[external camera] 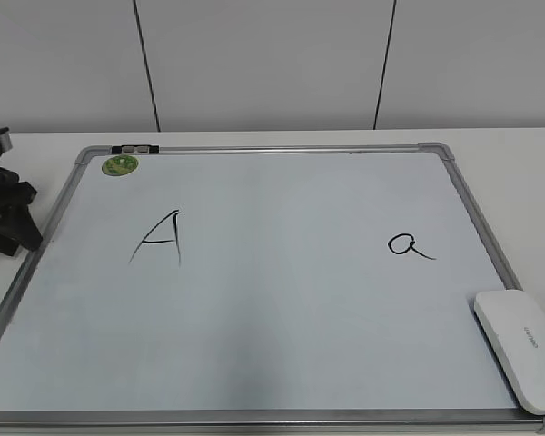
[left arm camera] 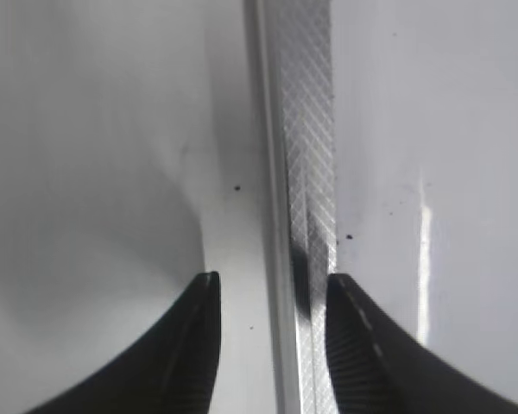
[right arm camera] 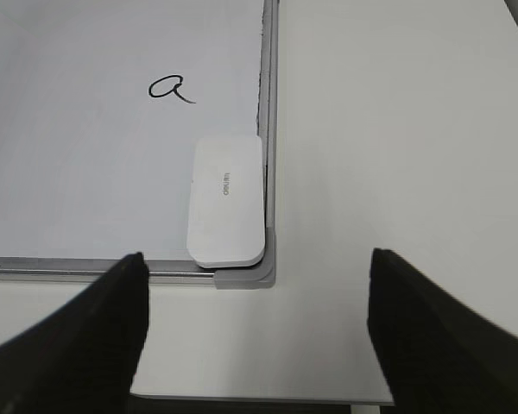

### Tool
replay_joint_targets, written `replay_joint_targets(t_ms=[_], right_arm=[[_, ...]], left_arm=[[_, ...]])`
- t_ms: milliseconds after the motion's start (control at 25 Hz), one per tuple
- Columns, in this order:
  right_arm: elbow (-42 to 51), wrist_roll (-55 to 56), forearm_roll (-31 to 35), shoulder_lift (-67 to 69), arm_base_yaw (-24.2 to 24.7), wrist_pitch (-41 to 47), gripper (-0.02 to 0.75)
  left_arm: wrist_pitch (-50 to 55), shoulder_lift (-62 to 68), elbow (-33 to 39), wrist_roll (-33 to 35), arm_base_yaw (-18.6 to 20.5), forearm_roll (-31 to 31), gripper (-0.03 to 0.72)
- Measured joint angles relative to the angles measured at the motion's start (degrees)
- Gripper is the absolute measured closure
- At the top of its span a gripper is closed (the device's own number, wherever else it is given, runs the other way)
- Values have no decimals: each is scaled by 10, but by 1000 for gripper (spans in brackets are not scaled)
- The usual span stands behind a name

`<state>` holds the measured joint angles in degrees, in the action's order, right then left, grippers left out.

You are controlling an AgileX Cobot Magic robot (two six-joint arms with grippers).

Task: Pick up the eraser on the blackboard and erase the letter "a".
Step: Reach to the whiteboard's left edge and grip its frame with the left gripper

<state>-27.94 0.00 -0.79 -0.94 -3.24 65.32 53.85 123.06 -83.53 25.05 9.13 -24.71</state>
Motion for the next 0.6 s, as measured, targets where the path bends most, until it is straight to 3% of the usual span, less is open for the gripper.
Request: replay_joint_targets(t_ms=[600], right_arm=[[0,0,0,0,0,0,151]], left_arm=[[0,8,0,2,0,-15,414]])
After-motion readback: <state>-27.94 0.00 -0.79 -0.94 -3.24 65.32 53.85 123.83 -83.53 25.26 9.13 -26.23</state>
